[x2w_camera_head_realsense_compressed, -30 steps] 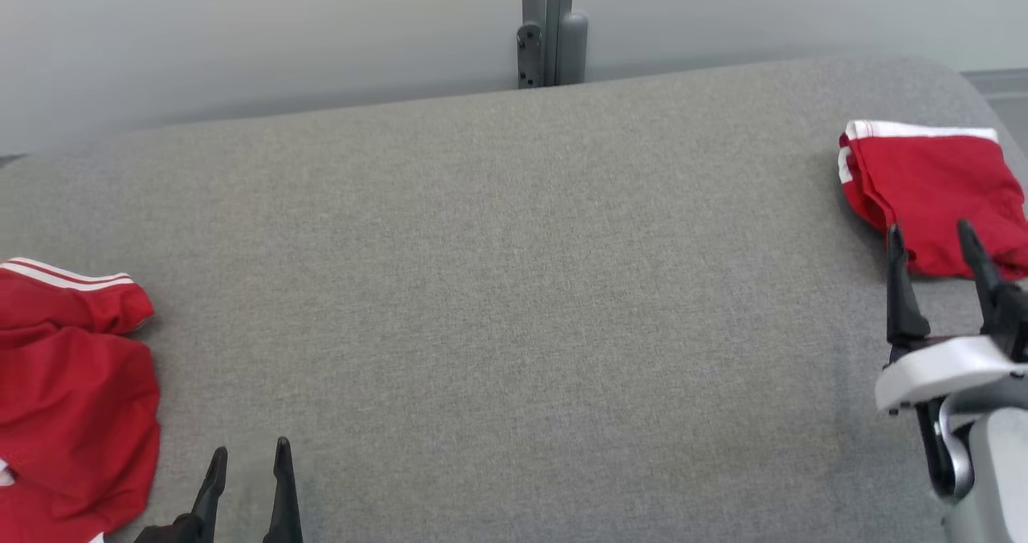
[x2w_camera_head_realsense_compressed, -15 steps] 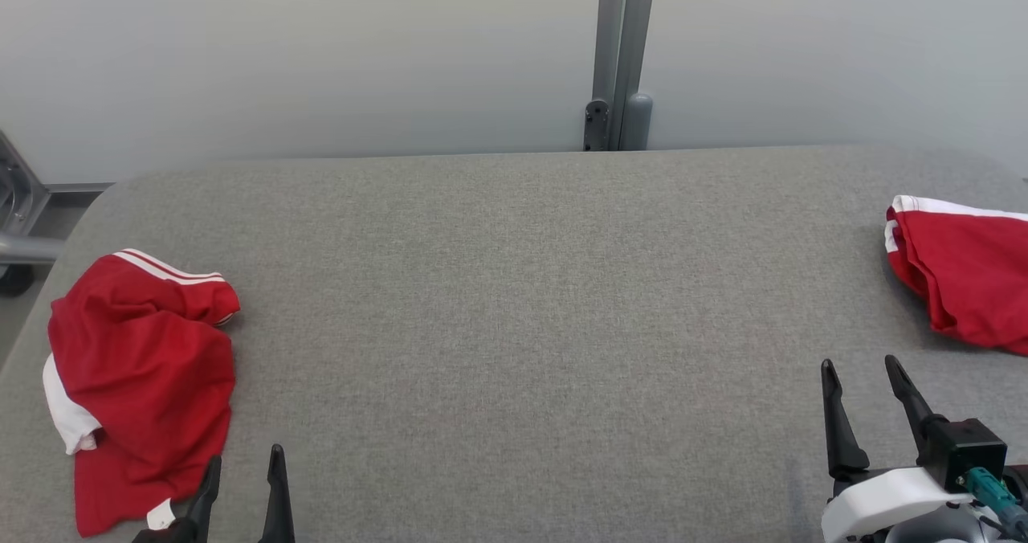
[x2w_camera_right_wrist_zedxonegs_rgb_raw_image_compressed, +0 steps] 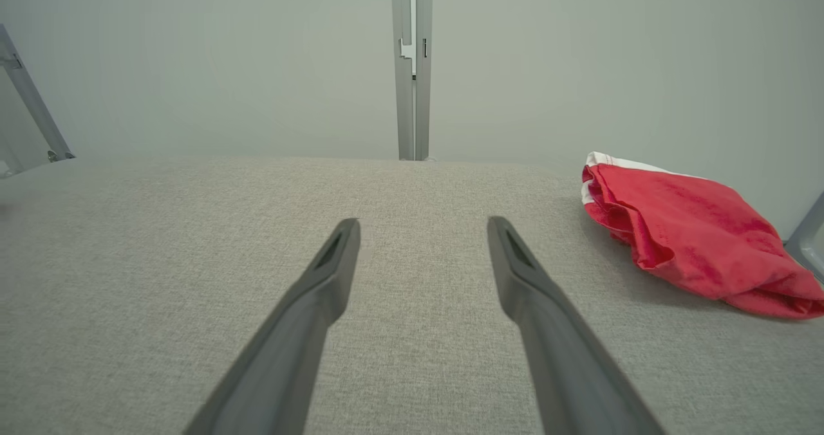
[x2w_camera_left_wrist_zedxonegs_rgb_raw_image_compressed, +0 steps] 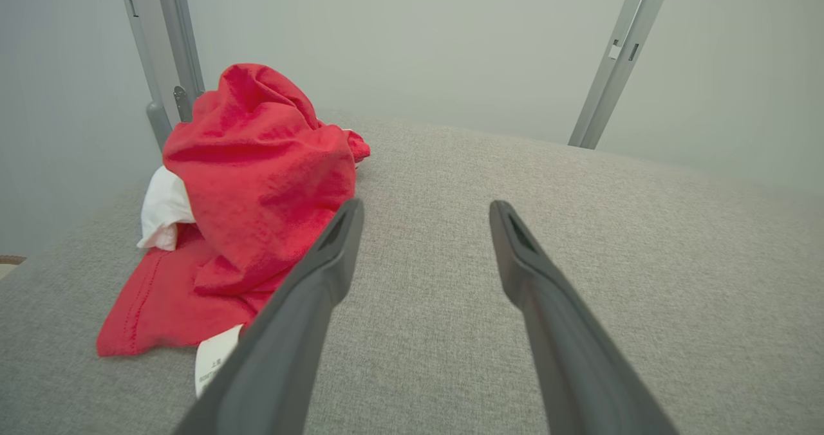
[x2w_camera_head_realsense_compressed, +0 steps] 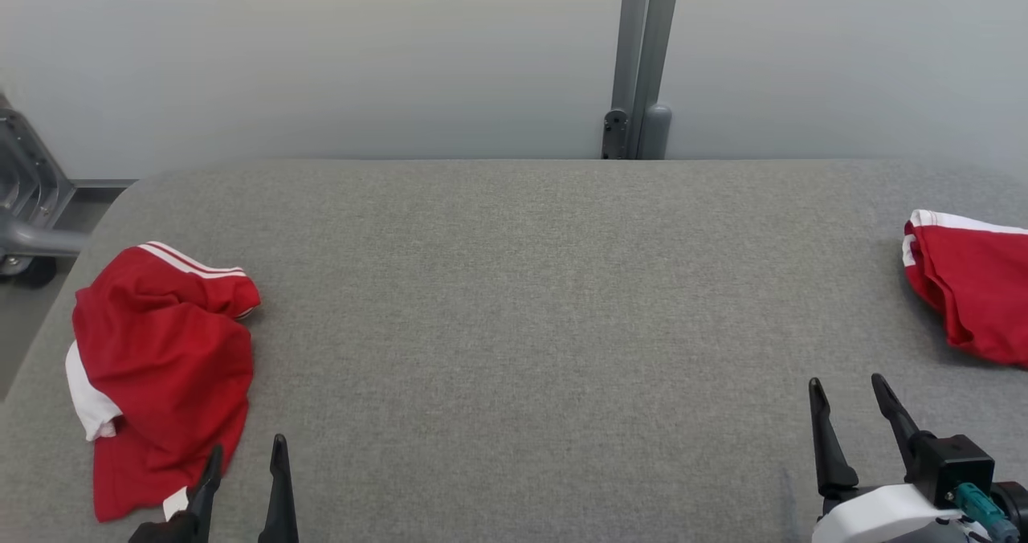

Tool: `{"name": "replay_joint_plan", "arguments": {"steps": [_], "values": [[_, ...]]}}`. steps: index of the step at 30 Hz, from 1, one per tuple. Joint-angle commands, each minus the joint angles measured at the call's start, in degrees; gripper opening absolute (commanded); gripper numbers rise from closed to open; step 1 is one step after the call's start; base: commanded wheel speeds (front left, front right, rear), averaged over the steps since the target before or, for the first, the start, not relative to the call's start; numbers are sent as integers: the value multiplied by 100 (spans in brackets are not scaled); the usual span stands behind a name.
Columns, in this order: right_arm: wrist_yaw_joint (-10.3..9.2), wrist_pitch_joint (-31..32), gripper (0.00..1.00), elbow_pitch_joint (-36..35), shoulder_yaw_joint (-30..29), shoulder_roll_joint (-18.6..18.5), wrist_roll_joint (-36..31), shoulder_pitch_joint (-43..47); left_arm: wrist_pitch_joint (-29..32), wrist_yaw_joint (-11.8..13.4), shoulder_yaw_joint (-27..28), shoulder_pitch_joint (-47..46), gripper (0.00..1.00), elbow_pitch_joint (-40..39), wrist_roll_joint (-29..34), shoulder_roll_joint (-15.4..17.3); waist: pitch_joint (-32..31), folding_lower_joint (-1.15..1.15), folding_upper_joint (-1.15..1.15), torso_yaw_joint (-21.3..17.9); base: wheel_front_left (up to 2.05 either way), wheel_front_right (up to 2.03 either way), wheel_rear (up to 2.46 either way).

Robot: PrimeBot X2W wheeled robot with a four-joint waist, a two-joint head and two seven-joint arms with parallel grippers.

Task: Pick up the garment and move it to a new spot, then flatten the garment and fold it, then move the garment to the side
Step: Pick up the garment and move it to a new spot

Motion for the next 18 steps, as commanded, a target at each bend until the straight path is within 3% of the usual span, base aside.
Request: {"name": "replay_joint_plan", "arguments": {"steps": [1, 13, 18], "values": [[-6, -14, 100, 17, 33, -4, 16, 110, 0, -23, -4, -68, 100, -25, 55, 6, -8, 0, 0, 128, 0, 0, 0], [-6, -14, 100, 150, 386, -5, 264, 49, 0, -24, 27, 72, 100, -36, 131, 90, -180, 0, 0, 1707, 0, 0, 0], [-6, -14, 100, 244, 826, -9, 291, -215, 0, -24, 336, 242, 100, -169, 40, 92, -112, 0, 0, 2022, 0, 0, 0]]}}
